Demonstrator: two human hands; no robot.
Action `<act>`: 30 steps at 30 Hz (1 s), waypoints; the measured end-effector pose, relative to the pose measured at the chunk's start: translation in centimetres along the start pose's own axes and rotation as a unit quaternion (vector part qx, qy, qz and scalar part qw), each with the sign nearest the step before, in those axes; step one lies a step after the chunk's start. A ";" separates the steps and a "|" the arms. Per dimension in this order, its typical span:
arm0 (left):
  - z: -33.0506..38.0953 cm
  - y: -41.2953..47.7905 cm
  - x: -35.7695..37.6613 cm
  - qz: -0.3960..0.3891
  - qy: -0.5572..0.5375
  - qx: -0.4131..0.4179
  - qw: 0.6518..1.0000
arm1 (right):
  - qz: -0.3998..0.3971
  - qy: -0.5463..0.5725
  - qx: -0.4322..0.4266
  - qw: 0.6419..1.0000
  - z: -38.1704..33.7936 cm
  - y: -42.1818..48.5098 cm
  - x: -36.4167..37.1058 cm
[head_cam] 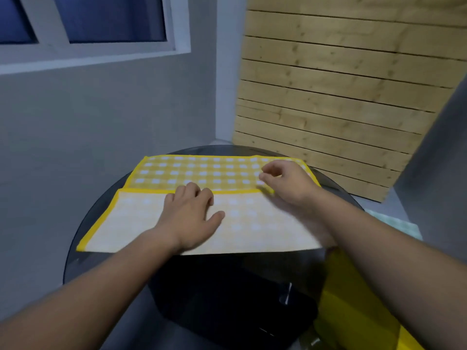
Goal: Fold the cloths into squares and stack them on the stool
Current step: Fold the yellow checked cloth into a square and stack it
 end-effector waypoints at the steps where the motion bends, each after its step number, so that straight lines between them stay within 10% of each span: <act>1: -0.3 -0.1 0.3 0.013 -0.015 -0.007 1.000 | 0.005 0.006 0.007 1.000 0.1 1.6 1.0; 18: -1.6 -0.2 1.7 0.079 -0.017 0.009 0.997 | -0.047 -0.017 0.054 0.997 4.1 14.0 6.0; 30: -0.6 -0.5 0.4 0.072 0.029 0.039 0.996 | -0.025 -0.097 -0.087 0.991 -3.9 8.7 -2.1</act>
Point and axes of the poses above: each hand's wrist, its own y-axis towards the middle knuckle, its own x-axis out of the palm, z = x × y, the point moved 6 cm from there along y, towards the middle knuckle, and after that the axes turned 15 degrees about z, right-handed, at the moved point
